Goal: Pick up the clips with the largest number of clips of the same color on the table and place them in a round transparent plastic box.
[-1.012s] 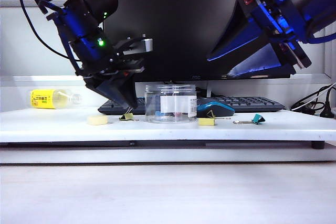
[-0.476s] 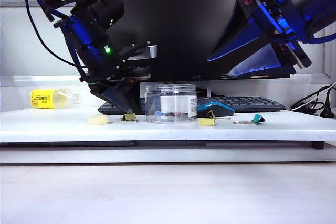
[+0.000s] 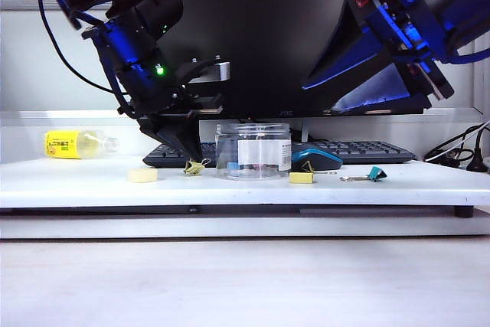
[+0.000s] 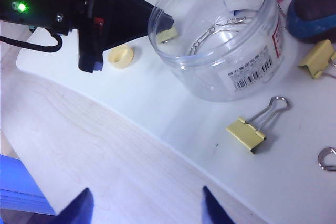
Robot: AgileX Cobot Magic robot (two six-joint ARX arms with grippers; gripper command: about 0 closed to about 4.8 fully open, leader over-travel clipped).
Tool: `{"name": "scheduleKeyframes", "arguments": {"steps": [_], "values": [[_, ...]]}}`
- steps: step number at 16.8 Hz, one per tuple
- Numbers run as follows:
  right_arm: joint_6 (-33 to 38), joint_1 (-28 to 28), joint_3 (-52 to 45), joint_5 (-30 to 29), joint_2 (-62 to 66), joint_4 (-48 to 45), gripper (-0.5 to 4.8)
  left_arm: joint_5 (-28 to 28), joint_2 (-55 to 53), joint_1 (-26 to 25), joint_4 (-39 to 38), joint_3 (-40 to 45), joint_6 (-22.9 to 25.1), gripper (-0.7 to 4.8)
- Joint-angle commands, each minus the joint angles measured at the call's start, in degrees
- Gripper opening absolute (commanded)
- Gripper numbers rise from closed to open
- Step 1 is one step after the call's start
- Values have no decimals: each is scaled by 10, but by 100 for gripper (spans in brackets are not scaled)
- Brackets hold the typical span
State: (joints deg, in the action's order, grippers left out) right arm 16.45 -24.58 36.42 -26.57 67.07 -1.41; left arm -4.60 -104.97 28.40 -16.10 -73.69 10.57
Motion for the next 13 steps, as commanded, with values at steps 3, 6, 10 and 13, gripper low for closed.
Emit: {"name": "scheduleKeyframes", "arguments": {"steps": [3, 6, 10, 13], "values": [[-3, 0, 3, 1, -2, -5, 266, 34, 16, 0, -18, 0, 5, -6], [-6, 0, 3, 15, -2, -5, 266, 31, 69, 0, -20, 0, 6, -6], [-18, 0, 3, 27, -2, -2, 266, -99, 112, 1, -9, 0, -5, -6], [-20, 0, 3, 27, -2, -1, 266, -134, 108, 3, -5, 0, -7, -6]]}}
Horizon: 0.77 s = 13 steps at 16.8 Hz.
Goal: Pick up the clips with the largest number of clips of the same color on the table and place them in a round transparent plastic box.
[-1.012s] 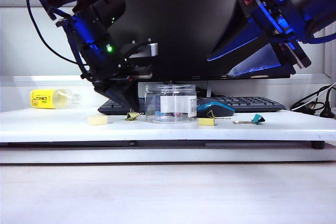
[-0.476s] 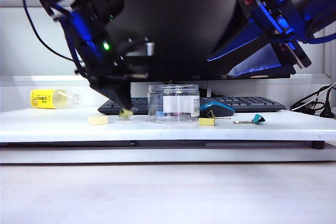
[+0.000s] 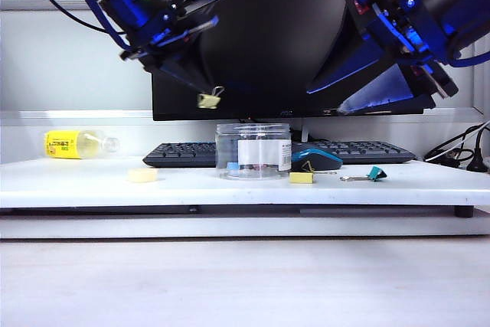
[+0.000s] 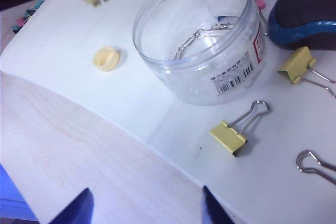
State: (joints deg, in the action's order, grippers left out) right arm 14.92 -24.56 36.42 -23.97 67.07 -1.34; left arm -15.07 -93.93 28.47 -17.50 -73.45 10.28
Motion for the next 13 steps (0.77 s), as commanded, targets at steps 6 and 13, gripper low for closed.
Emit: {"name": "scheduleKeyframes", "arguments": {"steps": [6, 13], "values": [[-11, 0, 3, 1, -2, -2, 266, -83, -17, 9, 85, -4, -19, -6], [-15, 0, 3, 1, -2, -1, 266, -81, -67, 14, 101, -5, -24, 59]]}}
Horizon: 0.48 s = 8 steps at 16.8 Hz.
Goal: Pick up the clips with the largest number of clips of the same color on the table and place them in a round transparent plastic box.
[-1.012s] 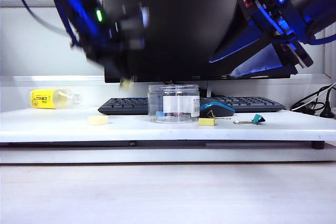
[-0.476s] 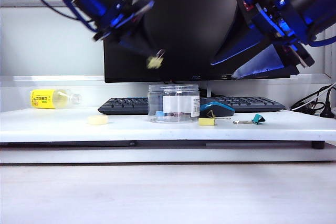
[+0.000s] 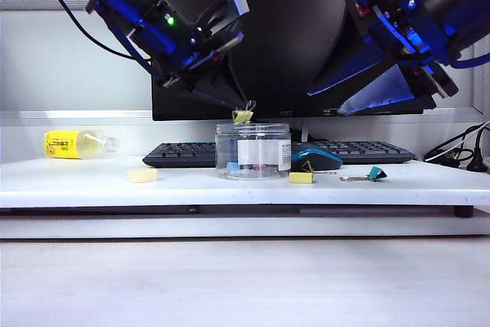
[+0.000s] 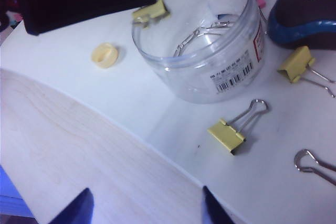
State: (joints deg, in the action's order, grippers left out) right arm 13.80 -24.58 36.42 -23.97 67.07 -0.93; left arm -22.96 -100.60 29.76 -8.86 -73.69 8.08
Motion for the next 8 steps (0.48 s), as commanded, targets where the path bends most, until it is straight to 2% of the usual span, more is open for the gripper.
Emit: {"name": "scheduleKeyframes", "arguments": {"steps": [1, 4, 5, 6, 8], "values": [[-4, 0, 3, 1, -2, -5, 266, -2, -1, 1, 21, -2, -2, 59], [-7, 0, 2, 1, -2, -5, 266, 0, 0, 1, 30, -3, -4, 80], [-11, 0, 2, 1, 2, -6, 266, 0, 8, 1, 30, -3, -16, 150], [-18, 0, 2, 6, 9, -6, 266, 0, 25, 0, 26, -3, -14, 165], [-28, 0, 2, 31, 35, -7, 266, 40, 97, 0, 7, -3, -9, 166]]}}
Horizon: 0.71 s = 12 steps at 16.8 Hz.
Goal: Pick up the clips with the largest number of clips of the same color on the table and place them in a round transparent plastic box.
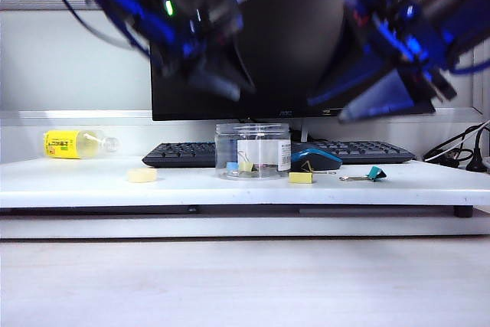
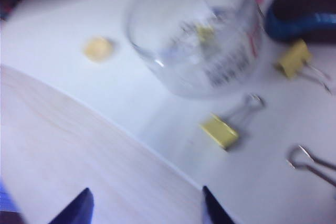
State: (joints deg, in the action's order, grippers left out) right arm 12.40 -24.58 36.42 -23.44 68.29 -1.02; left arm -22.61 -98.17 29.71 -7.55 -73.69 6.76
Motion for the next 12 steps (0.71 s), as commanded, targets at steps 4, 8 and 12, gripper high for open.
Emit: {"name": "scheduleKeyframes", "arguments": {"steps": [4, 8, 12], "values": [[-26, 0, 3, 30, 74, -45, 266, 141, 202, 1, -83, -3, 30, 167], [-33, -1, 3, 30, 105, -86, 266, 245, 292, 1, -207, -3, 28, 166], [-89, -30, 19, 136, 105, -76, 300, 344, 308, 1, -318, 4, -15, 166]]}}
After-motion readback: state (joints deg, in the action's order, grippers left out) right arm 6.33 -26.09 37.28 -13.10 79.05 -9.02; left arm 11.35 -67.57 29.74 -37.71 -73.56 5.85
